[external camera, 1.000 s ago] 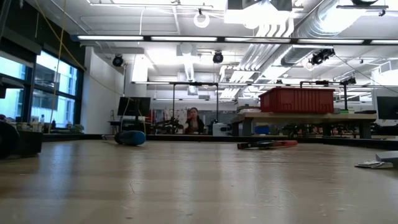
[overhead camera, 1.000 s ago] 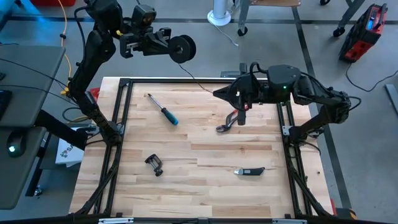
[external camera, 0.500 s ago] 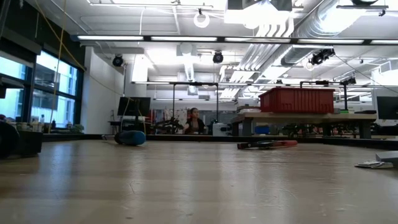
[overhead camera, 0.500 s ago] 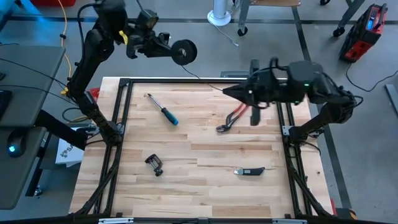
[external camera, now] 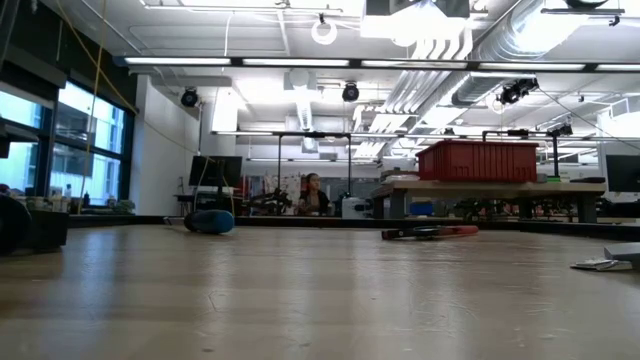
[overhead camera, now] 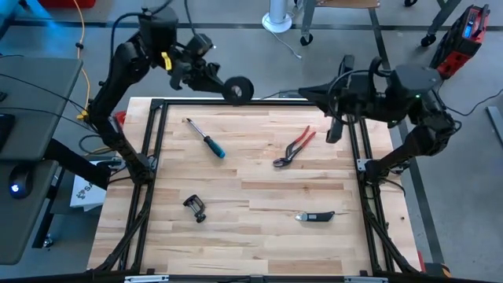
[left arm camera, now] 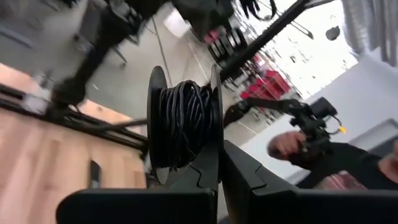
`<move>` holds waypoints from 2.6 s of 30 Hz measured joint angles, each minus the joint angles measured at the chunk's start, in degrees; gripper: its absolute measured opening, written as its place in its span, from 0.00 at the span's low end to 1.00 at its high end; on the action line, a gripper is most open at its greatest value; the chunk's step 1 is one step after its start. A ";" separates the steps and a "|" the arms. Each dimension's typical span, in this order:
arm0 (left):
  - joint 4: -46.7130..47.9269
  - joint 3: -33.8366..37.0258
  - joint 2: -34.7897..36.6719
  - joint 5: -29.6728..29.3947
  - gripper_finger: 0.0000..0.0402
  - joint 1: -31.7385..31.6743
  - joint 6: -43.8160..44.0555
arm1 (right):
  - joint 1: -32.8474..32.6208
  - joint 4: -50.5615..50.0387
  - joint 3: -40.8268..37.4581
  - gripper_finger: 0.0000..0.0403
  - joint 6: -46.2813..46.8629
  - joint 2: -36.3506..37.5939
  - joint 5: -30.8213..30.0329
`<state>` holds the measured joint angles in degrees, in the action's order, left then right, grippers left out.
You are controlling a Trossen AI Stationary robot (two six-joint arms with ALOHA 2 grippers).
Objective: Coil cords
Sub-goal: Coil the black wire onto the black spool
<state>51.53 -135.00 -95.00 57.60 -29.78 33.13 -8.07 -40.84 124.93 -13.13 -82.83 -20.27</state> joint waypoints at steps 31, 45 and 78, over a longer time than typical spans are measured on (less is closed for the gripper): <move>-13.86 0.04 -7.56 2.48 0.00 10.89 12.41 | 7.93 11.37 3.67 0.00 -0.76 -4.96 11.48; -56.62 0.04 -11.02 6.34 0.00 14.64 39.81 | 13.34 12.30 3.65 0.00 2.80 -8.68 24.16; -80.74 0.02 -11.10 -6.31 0.00 12.89 50.40 | 11.81 39.89 3.67 0.00 15.07 -19.03 35.56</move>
<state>-29.21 -134.98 -106.10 51.30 -16.89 83.53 3.75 -0.95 128.60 1.95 -101.86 15.28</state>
